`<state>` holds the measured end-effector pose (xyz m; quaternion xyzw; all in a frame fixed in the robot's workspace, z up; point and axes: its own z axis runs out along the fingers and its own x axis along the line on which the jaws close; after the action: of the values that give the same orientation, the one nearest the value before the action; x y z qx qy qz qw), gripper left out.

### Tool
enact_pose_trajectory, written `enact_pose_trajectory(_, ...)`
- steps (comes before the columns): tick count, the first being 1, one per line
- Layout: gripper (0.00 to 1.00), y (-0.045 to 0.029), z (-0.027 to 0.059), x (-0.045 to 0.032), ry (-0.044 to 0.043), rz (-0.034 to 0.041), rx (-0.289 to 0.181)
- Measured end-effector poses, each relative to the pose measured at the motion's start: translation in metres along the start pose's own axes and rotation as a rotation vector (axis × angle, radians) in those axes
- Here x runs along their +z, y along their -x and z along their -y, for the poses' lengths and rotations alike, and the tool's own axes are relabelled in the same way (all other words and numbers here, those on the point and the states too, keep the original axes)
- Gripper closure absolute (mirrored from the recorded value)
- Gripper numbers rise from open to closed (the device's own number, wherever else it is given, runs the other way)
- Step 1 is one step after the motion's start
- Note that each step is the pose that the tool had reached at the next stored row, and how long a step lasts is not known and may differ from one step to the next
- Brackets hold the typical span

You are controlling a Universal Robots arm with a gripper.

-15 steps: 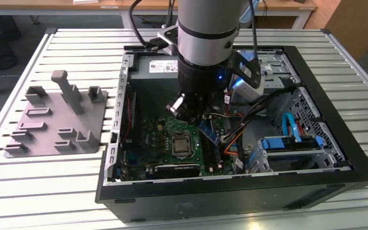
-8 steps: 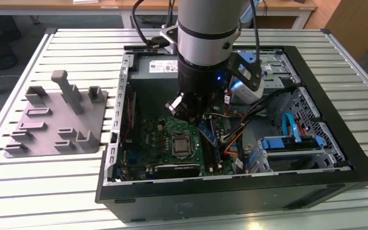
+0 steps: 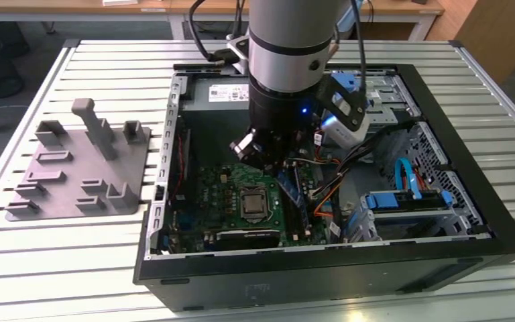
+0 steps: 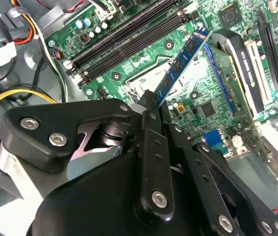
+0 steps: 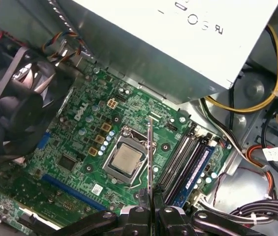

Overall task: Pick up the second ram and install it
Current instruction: 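Insert the second ram into the second slot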

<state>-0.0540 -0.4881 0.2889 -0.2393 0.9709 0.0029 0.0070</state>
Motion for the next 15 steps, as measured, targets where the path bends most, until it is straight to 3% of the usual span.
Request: enact_pose_trajectory(15, 0.86, 0.0, 0.0, 0.0004, -0.0019, 0.0003, 0.121)
